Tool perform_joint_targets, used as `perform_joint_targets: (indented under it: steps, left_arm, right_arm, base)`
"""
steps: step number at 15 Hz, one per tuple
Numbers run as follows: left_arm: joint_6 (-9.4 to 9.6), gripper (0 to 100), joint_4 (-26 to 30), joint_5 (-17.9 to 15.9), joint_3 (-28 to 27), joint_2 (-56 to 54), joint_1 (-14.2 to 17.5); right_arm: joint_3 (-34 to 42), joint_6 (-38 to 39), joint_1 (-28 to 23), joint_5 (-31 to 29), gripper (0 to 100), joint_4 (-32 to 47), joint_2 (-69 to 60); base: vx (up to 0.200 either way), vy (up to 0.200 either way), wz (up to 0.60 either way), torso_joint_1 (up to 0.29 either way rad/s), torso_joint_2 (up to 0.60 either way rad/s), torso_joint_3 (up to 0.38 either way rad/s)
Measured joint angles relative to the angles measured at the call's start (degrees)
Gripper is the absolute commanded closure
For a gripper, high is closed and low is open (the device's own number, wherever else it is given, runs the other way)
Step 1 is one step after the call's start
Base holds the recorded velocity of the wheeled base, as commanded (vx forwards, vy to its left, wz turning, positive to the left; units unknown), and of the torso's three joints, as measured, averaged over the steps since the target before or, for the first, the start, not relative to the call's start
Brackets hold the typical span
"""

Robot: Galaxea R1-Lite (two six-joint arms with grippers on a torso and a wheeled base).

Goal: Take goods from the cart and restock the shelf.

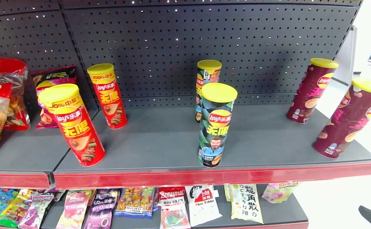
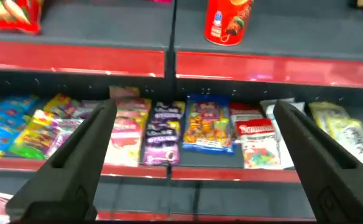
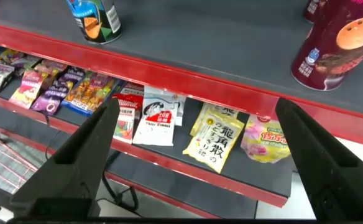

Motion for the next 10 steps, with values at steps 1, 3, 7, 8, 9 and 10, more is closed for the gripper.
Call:
perform_joint_targets:
  steps: [1, 3, 7, 8, 9, 10]
  left_arm:
    - [-0.11, 0, 0.5, -1.3, 0.6, -0.4, 0.3]
    - [0.13, 0, 3.6, -3.8, 2.1, -0.8, 0.5]
    - [2.49, 0, -7.3, -4.9, 5.4, -1.0, 0.6]
    - [2.71, 0, -12.6, -2.8, 6.4, -1.1, 0.6]
    - [2.79, 0, -14.6, -0.1, 7.2, -1.1, 0.6]
    - [2.71, 0, -14.7, 0.2, 7.0, -1.1, 0.6]
  right_arm:
    - [0.5, 0.0, 0.0, 0.0, 0, -0.3, 0.2]
    - [0.9, 0.1, -0.2, -0.1, 0, -0.5, 0.3]
    - [1.5, 0.1, -0.5, -0.2, 0, -0.5, -0.1]
    - [1.7, 0.0, -0.5, -0.2, 0, -0.5, -0.3]
    - [2.1, 0.0, -0.5, -0.2, 0, -0.5, -0.6]
    - [2.5, 0.0, -0.6, -0.2, 0, -0.5, -1.0]
  base:
    - [0.0, 0.0, 0.0, 0.0, 0.0, 0.0]
    - [0.0, 0.0, 0.0, 0.0, 0.0, 0.0]
    - [0.0, 0.0, 0.0, 0.0, 0.0, 0.0]
    - [0.0, 0.0, 0.0, 0.0, 0.0, 0.0]
    - [0.0, 0.0, 0.0, 0.0, 0.0, 0.0]
    - [0.0, 0.0, 0.0, 0.0, 0.0, 0.0]
